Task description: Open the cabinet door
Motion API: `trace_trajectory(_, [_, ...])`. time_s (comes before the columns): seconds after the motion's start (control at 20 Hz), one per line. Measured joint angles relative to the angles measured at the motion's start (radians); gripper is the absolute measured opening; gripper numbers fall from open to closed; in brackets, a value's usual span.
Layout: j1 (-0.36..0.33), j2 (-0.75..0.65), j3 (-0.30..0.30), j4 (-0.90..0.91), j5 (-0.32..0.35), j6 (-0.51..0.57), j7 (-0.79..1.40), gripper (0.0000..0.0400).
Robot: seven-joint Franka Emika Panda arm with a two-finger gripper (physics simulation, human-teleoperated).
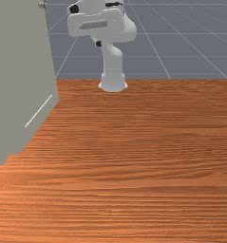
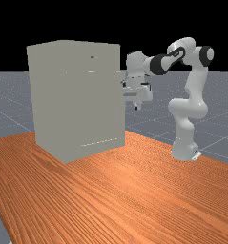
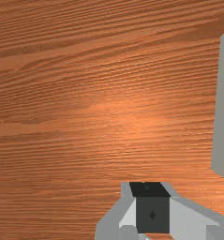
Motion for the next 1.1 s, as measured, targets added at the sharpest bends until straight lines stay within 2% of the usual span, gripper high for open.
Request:
trace_trajectory(0.4, [-0.099,-0.55,0.048,-0.214,-0.047,0.005,0.091,0.0])
trace_trajectory(0.55, [-0.153,-0.752,0.051,-0.301,-0.091,-0.009,0.089,0.0])
trace_trajectory(0.75, [-0.236,-0.925,0.032,-0.325,-0.16,-0.029,0.079,0.0])
trace_trajectory(0.85, [-0.288,-0.983,-0.003,-0.327,-0.207,-0.003,0.068,0.0])
trace_trajectory(0.9, [-0.316,-0.993,-0.033,-0.329,-0.227,0.047,0.073,0.0])
trace_trajectory(1.1, [-0.413,-0.985,-0.178,-0.374,-0.29,0.396,0.104,0.0])
